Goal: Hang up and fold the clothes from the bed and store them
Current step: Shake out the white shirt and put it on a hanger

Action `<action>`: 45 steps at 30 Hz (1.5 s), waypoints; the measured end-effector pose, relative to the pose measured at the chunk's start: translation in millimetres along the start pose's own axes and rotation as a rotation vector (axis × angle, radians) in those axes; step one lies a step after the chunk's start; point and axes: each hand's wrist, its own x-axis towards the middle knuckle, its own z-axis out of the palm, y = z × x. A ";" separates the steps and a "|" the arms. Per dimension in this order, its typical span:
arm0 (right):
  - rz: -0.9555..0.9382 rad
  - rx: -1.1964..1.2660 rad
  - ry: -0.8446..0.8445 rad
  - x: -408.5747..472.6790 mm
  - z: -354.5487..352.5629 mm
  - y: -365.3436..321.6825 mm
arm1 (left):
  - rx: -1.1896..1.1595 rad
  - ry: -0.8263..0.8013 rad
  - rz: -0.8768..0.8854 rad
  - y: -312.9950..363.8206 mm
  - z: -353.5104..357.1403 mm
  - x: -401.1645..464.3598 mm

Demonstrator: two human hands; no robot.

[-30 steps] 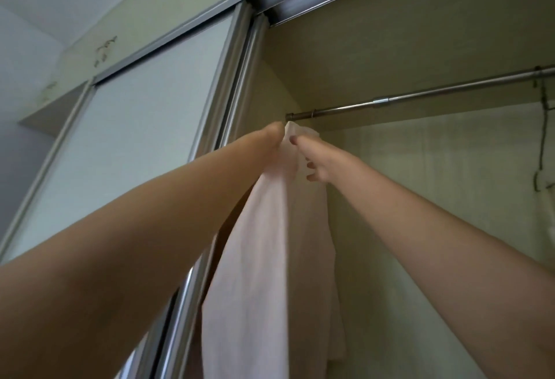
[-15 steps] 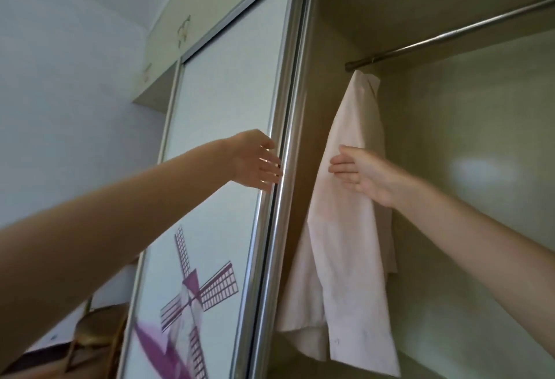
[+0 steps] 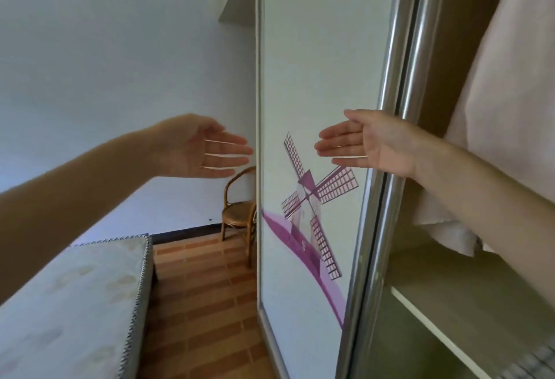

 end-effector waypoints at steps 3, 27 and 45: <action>0.025 0.041 -0.088 29.5 42.7 15.9 | 0.025 0.032 -0.028 -16.7 -36.7 -9.3; 0.232 0.159 -0.309 229.6 231.5 157.6 | -0.104 0.212 -0.191 -176.3 -259.5 80.2; 0.364 0.219 -0.448 506.8 213.4 226.0 | -0.170 0.410 -0.236 -168.3 -302.6 347.0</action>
